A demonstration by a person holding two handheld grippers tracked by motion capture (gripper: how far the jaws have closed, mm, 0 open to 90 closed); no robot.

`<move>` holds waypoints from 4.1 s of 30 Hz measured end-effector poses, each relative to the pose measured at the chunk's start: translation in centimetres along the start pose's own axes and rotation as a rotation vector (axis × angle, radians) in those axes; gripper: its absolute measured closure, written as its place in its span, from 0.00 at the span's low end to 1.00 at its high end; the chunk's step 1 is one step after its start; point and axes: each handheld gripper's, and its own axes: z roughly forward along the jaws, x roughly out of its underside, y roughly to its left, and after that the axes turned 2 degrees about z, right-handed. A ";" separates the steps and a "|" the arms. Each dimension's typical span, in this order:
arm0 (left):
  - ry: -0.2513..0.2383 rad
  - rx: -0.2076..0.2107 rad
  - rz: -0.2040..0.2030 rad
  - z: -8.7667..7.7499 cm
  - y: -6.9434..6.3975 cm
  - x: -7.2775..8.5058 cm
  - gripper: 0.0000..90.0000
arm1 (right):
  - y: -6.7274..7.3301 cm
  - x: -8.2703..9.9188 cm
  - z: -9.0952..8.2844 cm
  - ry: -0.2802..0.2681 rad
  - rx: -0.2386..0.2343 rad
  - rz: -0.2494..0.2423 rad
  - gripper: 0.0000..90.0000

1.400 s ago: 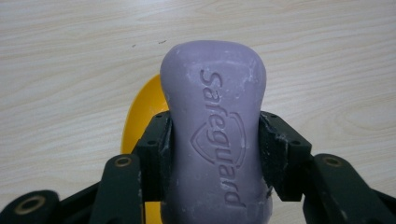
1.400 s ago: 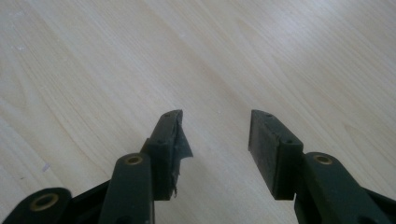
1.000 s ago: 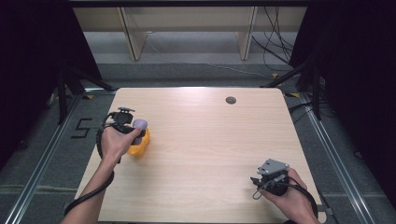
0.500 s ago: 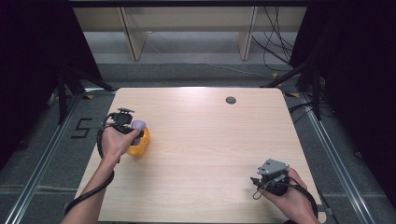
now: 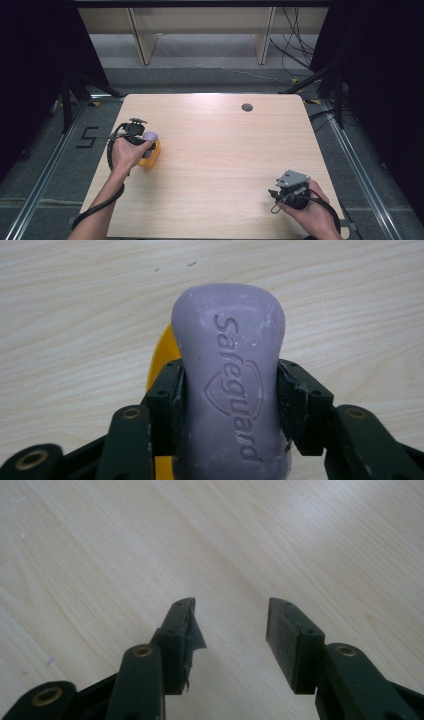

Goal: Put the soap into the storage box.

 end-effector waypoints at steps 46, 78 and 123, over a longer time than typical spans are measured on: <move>0.045 0.011 0.014 2.0 0.4 0.6 0.54 | 0.2 0.0 0.0 0.009 -0.004 0.012 0.61; -0.141 0.025 0.054 -3.4 0.0 2.1 0.46 | 0.2 0.0 0.0 0.012 -0.002 0.008 0.60; -0.235 0.080 0.133 -2.0 -0.5 15.5 0.44 | 0.1 -0.1 0.0 0.004 -0.003 -0.007 0.60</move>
